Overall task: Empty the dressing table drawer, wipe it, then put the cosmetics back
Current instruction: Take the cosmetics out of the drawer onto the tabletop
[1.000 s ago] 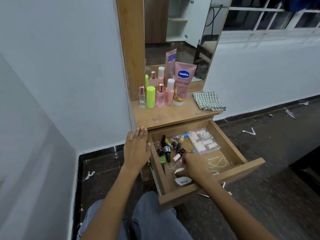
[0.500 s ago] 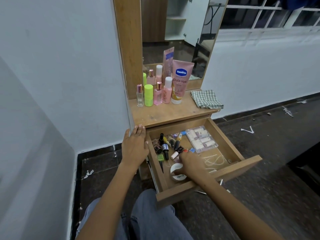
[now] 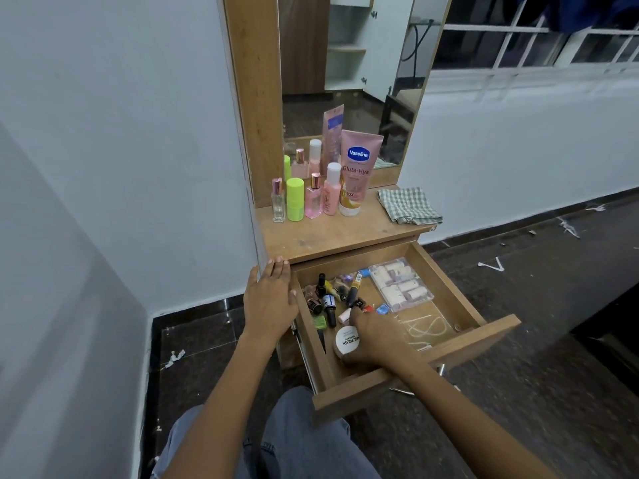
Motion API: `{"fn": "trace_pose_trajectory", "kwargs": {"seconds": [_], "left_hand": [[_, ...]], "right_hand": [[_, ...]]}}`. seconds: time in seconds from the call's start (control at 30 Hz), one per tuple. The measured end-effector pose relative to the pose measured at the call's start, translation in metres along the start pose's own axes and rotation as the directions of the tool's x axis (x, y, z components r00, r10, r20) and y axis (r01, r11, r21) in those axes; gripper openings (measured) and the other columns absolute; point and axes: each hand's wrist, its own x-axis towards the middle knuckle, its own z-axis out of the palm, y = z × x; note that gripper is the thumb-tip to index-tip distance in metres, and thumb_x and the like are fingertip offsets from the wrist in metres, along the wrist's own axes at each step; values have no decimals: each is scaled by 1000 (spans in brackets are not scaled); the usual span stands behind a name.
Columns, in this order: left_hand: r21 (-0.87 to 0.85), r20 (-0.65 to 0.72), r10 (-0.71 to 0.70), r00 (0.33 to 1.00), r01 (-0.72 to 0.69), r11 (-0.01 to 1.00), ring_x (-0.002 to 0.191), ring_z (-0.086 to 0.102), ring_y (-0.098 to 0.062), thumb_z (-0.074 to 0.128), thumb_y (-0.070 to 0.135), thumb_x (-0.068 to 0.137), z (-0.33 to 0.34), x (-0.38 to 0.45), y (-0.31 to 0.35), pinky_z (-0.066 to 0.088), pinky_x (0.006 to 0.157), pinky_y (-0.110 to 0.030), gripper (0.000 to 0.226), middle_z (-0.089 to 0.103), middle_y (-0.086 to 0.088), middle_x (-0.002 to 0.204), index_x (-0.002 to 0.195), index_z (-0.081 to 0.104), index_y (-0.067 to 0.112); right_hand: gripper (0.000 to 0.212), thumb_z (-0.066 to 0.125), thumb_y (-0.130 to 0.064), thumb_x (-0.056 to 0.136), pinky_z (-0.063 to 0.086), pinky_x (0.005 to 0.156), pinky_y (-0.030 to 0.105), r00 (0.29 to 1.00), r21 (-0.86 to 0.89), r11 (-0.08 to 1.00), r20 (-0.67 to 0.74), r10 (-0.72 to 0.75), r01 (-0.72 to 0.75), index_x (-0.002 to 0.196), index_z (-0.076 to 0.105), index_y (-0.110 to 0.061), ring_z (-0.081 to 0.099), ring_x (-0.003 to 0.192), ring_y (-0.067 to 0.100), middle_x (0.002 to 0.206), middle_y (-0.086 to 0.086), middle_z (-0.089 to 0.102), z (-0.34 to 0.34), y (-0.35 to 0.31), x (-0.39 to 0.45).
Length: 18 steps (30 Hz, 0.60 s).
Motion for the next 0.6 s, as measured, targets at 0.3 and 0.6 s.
{"fn": "trace_pose_trajectory", "kwargs": {"seconds": [0.3,0.6], "left_hand": [[-13,-9,10,1000,-10,1000,145,19,-20,39,27,96,1,0,1,8,118,-39,59,23,-7,156,149,23,9],[-8,-40,17,999,-17,1000,145,18,-18,37,28,96,0,1,1,7,118,-38,58,22,-5,156,150,21,11]], "right_hand": [[51,70,-57,67,55,67,35,901,396,916,-373,222,-62,98,49,-21,61,83,17,95,-2,61,-62,27,29],[56,65,-54,71,45,86,39,717,324,925,-595,363,-199,107,58,-11,60,98,29,104,10,67,-108,53,130]]}}
